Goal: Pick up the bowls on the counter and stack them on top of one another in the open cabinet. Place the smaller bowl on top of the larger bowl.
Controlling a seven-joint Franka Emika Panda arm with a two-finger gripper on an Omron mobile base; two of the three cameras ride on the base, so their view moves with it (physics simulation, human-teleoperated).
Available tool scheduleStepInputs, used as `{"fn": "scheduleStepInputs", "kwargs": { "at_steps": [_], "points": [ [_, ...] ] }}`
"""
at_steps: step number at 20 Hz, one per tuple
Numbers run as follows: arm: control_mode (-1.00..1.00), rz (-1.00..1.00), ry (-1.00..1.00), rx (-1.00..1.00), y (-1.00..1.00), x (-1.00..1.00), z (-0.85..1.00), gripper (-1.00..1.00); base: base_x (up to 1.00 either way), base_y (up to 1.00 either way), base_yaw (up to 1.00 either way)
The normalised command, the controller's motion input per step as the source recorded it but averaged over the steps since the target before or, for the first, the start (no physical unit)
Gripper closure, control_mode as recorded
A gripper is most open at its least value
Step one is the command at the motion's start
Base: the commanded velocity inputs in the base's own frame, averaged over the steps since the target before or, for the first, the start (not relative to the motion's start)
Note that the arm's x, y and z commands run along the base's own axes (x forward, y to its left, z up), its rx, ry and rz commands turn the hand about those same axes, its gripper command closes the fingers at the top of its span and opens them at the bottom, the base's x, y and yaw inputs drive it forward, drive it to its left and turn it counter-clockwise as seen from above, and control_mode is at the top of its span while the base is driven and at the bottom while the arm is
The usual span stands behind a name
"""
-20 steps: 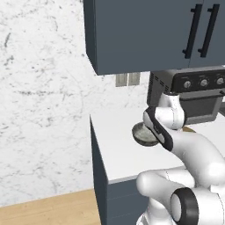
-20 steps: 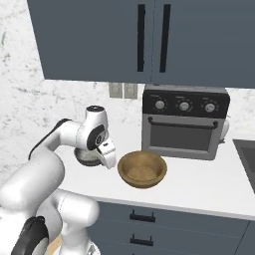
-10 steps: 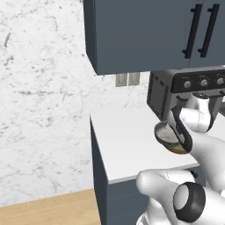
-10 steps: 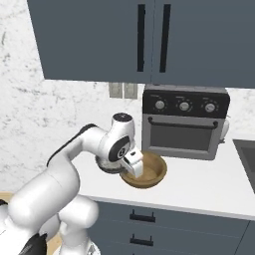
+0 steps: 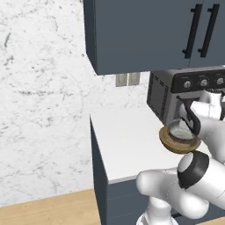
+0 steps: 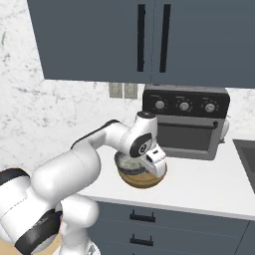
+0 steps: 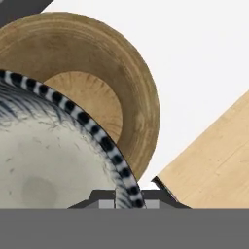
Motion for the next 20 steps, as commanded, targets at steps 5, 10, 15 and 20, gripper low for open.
{"fn": "scheduleStepInputs", "kwargs": {
  "at_steps": [5,10,15,20],
  "points": [
    [-1.0,0.0,0.0,-0.04,-0.13,0.21,-0.17,1.0,0.0,0.0,0.0],
    [-1.0,0.0,0.0,-0.09,-0.01,0.25,-0.35,1.0,0.0,0.0,0.0],
    [-1.0,0.0,0.0,-0.07,0.0,0.12,-0.3,1.0,0.0,0.0,0.0],
    [-1.0,0.0,0.0,-0.04,0.0,0.02,-0.2,1.0,0.0,0.0,0.0]
  ]
}}
